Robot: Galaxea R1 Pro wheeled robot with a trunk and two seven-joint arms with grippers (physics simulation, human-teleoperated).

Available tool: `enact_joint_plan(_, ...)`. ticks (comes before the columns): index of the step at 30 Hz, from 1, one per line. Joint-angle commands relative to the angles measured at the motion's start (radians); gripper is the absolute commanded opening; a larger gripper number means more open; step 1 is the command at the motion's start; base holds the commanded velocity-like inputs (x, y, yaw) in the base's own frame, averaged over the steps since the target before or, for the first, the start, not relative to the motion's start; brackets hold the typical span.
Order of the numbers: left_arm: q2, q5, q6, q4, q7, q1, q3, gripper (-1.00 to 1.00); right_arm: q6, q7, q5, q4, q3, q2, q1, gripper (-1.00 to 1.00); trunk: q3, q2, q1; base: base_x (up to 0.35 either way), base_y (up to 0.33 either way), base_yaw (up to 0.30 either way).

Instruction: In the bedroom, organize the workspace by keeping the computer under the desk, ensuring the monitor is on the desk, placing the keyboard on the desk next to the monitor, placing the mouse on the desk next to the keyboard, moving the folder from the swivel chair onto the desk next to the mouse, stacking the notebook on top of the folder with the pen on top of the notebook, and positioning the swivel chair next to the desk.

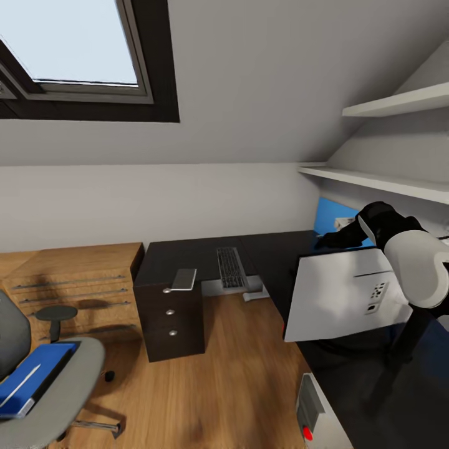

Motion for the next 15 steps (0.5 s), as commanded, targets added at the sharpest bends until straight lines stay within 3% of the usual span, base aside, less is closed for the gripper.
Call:
enact_joint_plan(1, -0.001, 0.005, -0.001, -0.002, -0.002, 0.001, 0.004, 1.00, 0.002, 0.008, 0.019, -0.001, -0.003, 0.000, 0.000, 1.00, -0.001, -0.001, 0.000, -0.124, -0.093, 0.000)
enact_joint_plan(15, -0.001, 0.005, -0.001, -0.002, -0.002, 0.001, 0.004, 1.00, 0.007, 0.008, 0.020, -0.001, -0.003, 0.000, 0.000, 1.00, -0.001, -0.001, 0.000, -0.079, -0.052, 0.000)
